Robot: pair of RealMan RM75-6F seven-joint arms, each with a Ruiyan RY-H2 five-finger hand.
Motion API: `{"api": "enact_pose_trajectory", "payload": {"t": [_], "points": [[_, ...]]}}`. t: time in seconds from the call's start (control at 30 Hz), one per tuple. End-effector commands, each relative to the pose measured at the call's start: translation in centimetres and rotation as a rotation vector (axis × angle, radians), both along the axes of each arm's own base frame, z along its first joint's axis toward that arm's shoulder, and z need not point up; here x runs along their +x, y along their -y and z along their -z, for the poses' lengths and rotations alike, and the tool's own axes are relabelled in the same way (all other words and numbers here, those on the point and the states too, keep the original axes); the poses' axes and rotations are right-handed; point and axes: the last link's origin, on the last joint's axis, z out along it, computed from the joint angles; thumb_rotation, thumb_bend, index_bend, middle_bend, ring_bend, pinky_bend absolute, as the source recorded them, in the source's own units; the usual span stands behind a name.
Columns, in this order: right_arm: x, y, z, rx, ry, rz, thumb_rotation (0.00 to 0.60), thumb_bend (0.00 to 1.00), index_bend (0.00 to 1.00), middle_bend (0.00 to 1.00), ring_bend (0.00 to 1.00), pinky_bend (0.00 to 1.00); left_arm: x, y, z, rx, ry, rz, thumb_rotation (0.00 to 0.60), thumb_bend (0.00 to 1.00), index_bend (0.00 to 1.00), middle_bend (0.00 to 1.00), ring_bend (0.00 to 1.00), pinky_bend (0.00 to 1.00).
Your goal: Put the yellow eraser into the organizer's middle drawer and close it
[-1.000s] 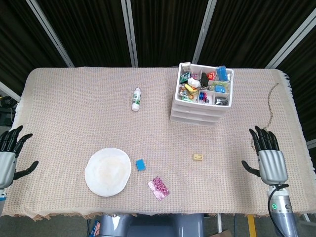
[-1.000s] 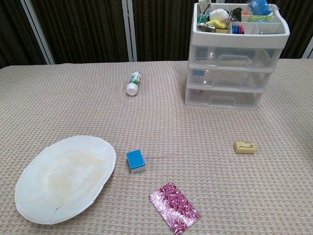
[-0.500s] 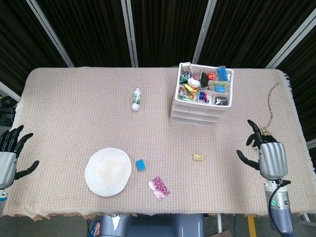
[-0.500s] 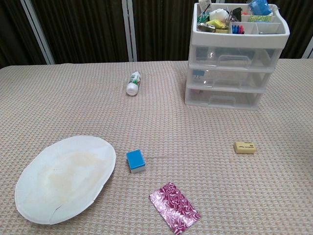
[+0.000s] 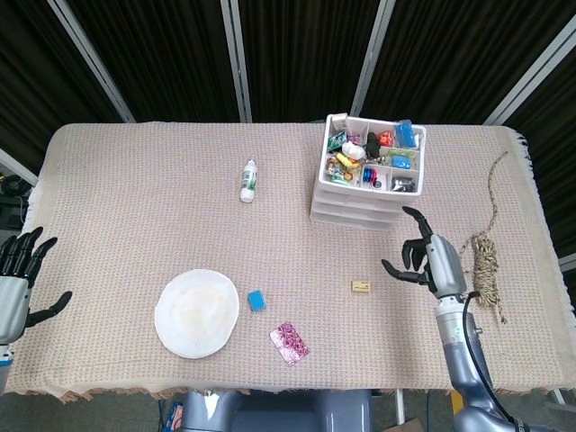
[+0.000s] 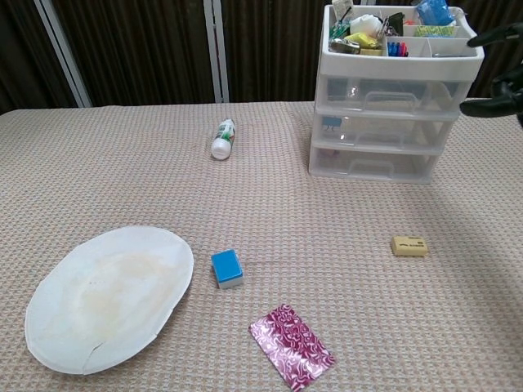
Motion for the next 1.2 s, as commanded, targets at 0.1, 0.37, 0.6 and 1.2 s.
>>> {"api": "enact_pose_trajectory", "payload": {"t": [0.1, 0.37, 0.6, 1.2], "points": [[4.6, 1.8, 2.4, 0.229, 0.413, 0.114, 0.600, 0.15, 0.14, 0.80, 0.79, 0.68, 0.0, 0.0, 0.0, -0.002, 0.005, -0.002, 0.600, 0.25, 0.10, 0.00, 0.00, 0.00], [6.2, 2.7, 3.9, 0.348, 0.638, 0.229, 0.600, 0.16, 0.14, 0.80, 0.79, 0.68, 0.0, 0.0, 0.0, -0.004, 0.005, -0.003, 0.600, 0.25, 0.10, 0.00, 0.00, 0.00], [6.7, 3.9, 5.4, 0.345, 0.663, 0.276, 0.600, 0.16, 0.14, 0.80, 0.79, 0.68, 0.0, -0.1, 0.0, -0.005, 0.007, -0.007, 0.600, 0.25, 0.10, 0.00, 0.00, 0.00], [4.9, 6.7, 7.4, 0.259, 0.684, 0.419, 0.600, 0.16, 0.14, 0.80, 0.79, 0.68, -0.1, -0.1, 0.0, -0.009, 0.012, -0.015, 0.600, 0.25, 0.10, 0.00, 0.00, 0.00]]}}
